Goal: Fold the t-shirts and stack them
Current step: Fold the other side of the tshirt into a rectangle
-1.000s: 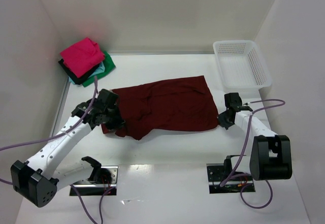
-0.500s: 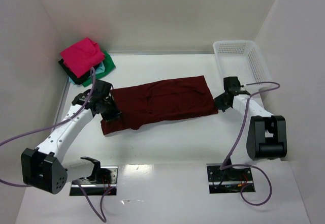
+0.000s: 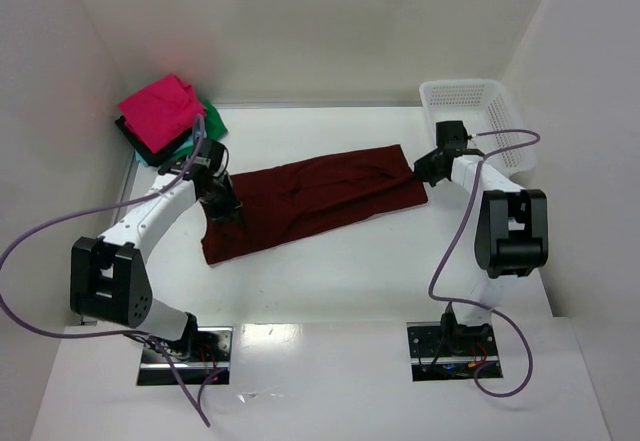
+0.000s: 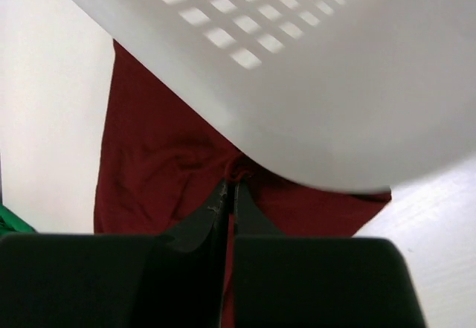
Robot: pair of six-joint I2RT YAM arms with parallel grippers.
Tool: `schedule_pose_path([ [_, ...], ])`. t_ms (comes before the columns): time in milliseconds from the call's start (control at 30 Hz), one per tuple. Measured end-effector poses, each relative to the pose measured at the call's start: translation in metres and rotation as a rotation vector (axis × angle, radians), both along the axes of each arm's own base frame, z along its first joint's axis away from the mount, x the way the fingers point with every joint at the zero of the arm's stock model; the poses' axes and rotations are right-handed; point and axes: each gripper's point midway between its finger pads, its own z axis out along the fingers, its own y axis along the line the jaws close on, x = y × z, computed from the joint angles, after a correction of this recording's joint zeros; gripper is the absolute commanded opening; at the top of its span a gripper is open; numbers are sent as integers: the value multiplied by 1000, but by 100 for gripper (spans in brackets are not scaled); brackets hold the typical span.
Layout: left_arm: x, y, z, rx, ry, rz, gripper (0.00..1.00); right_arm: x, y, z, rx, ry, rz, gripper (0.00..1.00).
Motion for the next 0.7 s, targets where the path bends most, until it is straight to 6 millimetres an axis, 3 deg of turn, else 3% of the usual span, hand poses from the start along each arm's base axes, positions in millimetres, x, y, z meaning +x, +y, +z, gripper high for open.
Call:
schedule_pose_path([
  [167,18,7,1,-3,-11,-1,0,22,3,-6,13,-3,9,0],
  [400,40,9,-3,-13,-14,-17,0,38,6,-15,25,0,23,0],
  [700,49,10,-15,-22,15,-29,0,67,15,-15,47,-40,49,0],
])
